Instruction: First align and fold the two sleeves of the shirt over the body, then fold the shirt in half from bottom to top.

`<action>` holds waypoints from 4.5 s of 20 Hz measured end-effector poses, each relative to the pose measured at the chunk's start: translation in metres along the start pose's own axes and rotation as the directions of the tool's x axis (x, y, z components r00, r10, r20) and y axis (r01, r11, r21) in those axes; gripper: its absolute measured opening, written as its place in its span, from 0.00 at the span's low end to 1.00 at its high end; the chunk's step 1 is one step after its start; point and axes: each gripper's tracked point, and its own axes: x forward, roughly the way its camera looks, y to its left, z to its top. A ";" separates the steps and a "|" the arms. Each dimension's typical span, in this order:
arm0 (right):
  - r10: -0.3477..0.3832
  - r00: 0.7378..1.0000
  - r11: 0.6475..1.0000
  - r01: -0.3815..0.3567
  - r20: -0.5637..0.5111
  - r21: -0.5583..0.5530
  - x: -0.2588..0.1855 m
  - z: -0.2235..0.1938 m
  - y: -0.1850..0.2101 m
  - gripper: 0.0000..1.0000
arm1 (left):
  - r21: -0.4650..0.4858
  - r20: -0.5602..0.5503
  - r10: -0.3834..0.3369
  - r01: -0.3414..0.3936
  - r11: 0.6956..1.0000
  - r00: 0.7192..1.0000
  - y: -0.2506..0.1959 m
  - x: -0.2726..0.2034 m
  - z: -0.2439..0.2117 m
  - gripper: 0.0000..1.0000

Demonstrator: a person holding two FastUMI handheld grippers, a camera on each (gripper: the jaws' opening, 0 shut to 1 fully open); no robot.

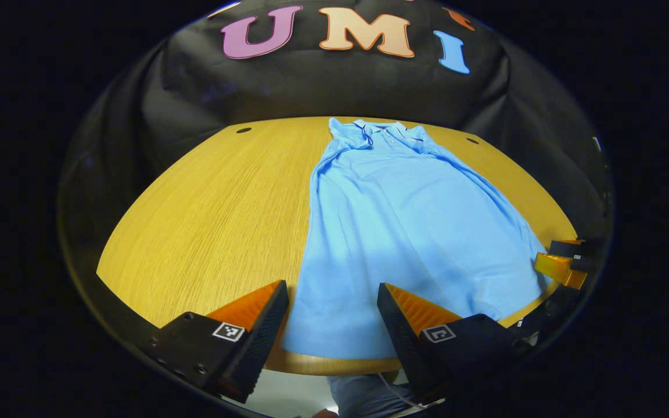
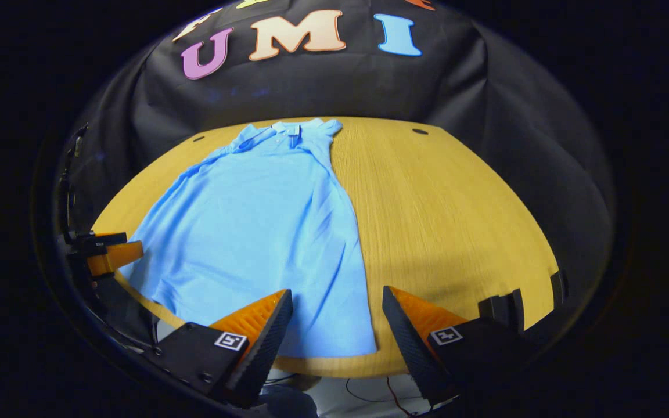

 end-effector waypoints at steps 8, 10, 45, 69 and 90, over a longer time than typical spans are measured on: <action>0.056 0.998 0.998 -0.056 -0.013 -0.030 -0.001 -0.006 0.029 0.51 | -0.011 0.099 -0.050 0.051 0.999 0.994 -0.020 0.001 0.002 0.45; 0.073 0.997 0.997 -0.073 -0.010 -0.016 0.000 -0.008 0.038 0.23 | -0.064 0.093 -0.061 0.067 0.996 0.994 -0.024 0.003 0.003 0.19; 0.141 0.939 0.956 -0.212 0.314 0.205 0.098 0.299 0.073 0.02 | -0.107 0.190 -0.232 0.255 0.961 0.954 0.002 0.098 0.291 0.00; 0.013 0.965 0.985 -0.057 0.260 0.163 0.231 0.351 0.072 0.02 | -0.067 0.066 -0.304 0.308 0.949 0.950 0.006 0.209 0.278 0.97; 0.063 0.958 0.987 -0.102 0.280 0.125 0.186 0.334 0.085 0.02 | -0.033 -0.040 -0.229 0.228 0.973 0.973 0.004 0.160 0.181 0.00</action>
